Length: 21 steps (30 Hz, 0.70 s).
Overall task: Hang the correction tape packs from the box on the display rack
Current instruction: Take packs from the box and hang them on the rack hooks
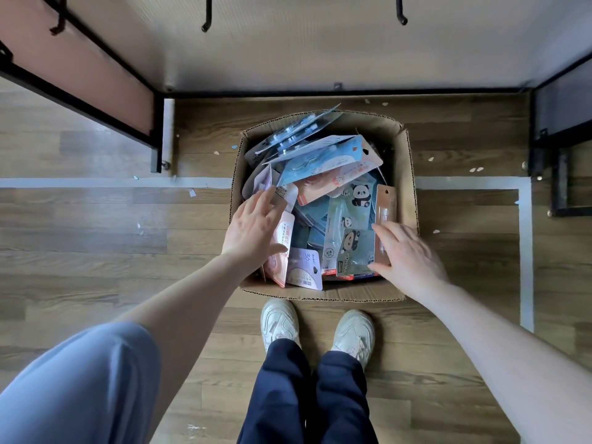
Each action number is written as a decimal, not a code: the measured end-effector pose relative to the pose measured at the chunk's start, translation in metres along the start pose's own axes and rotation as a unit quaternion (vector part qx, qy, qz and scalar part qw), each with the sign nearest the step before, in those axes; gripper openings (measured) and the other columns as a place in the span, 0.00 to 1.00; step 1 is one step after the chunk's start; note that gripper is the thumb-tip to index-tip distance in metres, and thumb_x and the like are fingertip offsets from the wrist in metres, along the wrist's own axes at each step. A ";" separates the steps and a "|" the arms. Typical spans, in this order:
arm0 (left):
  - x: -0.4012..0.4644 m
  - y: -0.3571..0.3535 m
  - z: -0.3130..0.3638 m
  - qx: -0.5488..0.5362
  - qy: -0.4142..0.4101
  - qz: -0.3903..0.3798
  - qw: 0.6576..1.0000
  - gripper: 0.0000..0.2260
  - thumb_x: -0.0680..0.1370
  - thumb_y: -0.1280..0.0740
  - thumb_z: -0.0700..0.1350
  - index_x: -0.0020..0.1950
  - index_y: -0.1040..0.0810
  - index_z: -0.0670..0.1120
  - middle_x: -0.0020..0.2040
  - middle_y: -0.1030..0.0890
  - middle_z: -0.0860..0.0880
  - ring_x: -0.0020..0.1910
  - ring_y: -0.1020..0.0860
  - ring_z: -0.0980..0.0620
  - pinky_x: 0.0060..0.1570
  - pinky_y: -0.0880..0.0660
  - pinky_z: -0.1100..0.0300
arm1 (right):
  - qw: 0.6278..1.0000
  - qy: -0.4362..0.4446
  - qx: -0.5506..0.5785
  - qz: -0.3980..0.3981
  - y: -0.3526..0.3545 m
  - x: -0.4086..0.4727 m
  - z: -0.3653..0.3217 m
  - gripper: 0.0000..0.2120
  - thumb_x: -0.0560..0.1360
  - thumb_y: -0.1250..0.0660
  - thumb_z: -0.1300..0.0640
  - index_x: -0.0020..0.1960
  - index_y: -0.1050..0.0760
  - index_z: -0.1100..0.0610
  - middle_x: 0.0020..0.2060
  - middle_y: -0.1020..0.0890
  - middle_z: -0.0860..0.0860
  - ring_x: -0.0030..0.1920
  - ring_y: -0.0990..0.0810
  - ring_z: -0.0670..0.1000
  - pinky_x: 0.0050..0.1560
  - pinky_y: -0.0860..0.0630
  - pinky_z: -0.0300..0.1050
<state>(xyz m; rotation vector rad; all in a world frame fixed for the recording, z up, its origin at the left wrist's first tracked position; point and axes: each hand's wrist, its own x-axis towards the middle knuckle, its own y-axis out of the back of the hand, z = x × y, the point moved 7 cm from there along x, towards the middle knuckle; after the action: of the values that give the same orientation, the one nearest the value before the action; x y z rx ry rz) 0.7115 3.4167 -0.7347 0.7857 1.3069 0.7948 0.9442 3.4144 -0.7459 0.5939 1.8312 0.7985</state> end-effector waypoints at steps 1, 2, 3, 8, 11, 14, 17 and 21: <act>0.001 -0.001 -0.001 0.010 0.001 -0.005 1.000 0.40 0.71 0.28 0.58 0.77 0.44 0.51 0.78 0.52 0.46 0.77 0.51 0.47 0.74 0.50 0.54 | 1.000 0.002 -0.005 -0.004 -0.002 0.002 -0.001 0.37 0.74 0.32 0.47 0.76 0.46 0.55 0.74 0.40 0.52 0.73 0.41 0.52 0.72 0.43 0.48; 0.002 -0.003 -0.002 0.018 0.004 -0.008 1.000 0.41 0.70 0.28 0.60 0.76 0.44 0.51 0.78 0.53 0.46 0.77 0.52 0.47 0.74 0.51 0.54 | 1.000 0.002 -0.007 -0.007 -0.003 0.004 -0.002 0.38 0.73 0.32 0.46 0.76 0.47 0.56 0.74 0.41 0.52 0.74 0.42 0.53 0.73 0.44 0.49; 0.003 -0.004 -0.002 0.025 0.008 -0.010 1.000 0.41 0.69 0.28 0.61 0.76 0.43 0.52 0.78 0.54 0.46 0.77 0.52 0.46 0.74 0.51 0.53 | 1.000 0.001 -0.008 -0.010 -0.004 0.007 -0.003 0.40 0.73 0.32 0.46 0.76 0.48 0.56 0.75 0.43 0.53 0.74 0.44 0.53 0.73 0.45 0.49; 0.012 -0.012 -0.008 0.039 0.044 -0.030 0.998 0.41 0.67 0.27 0.63 0.74 0.40 0.51 0.78 0.57 0.44 0.77 0.53 0.44 0.74 0.52 0.50 | 0.999 0.004 -0.036 -0.024 -0.006 0.015 -0.004 0.43 0.72 0.31 0.43 0.77 0.51 0.54 0.76 0.49 0.55 0.76 0.49 0.55 0.74 0.50 0.50; 0.012 -0.016 -0.009 0.032 0.054 -0.037 0.997 0.40 0.67 0.27 0.63 0.73 0.39 0.53 0.78 0.58 0.44 0.77 0.54 0.43 0.74 0.53 0.50 | 0.999 0.005 -0.043 -0.024 -0.006 0.019 -0.005 0.44 0.71 0.30 0.43 0.77 0.51 0.50 0.76 0.52 0.56 0.76 0.51 0.56 0.74 0.53 0.51; 0.011 -0.016 -0.011 0.017 0.058 -0.021 0.998 0.37 0.67 0.26 0.62 0.71 0.37 0.53 0.78 0.56 0.43 0.77 0.53 0.43 0.74 0.51 0.51 | 0.999 0.006 -0.036 -0.018 -0.009 0.022 -0.005 0.43 0.69 0.28 0.44 0.76 0.49 0.45 0.76 0.55 0.57 0.76 0.52 0.59 0.74 0.55 0.54; 0.008 -0.012 -0.011 0.001 0.050 0.020 0.999 0.32 0.67 0.25 0.58 0.66 0.33 0.51 0.78 0.54 0.42 0.77 0.51 0.43 0.74 0.50 0.51 | 1.000 0.001 -0.018 -0.002 -0.010 0.025 -0.006 0.36 0.67 0.26 0.45 0.71 0.38 0.45 0.76 0.54 0.56 0.76 0.50 0.60 0.74 0.55 0.55; 0.004 -0.006 -0.009 -0.003 0.023 0.065 0.998 0.27 0.63 0.22 0.57 0.56 0.27 0.47 0.78 0.48 0.41 0.76 0.47 0.40 0.74 0.46 0.47 | 1.000 0.009 0.005 0.022 -0.008 0.026 -0.006 0.20 0.67 0.25 0.48 0.54 0.27 0.52 0.76 0.49 0.55 0.75 0.47 0.59 0.73 0.51 0.54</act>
<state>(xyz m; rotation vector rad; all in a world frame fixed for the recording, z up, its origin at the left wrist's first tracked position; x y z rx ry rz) 0.7030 3.4168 -0.7429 0.8589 1.3040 0.9257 0.9292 3.4259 -0.7656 0.6378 1.8458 0.8263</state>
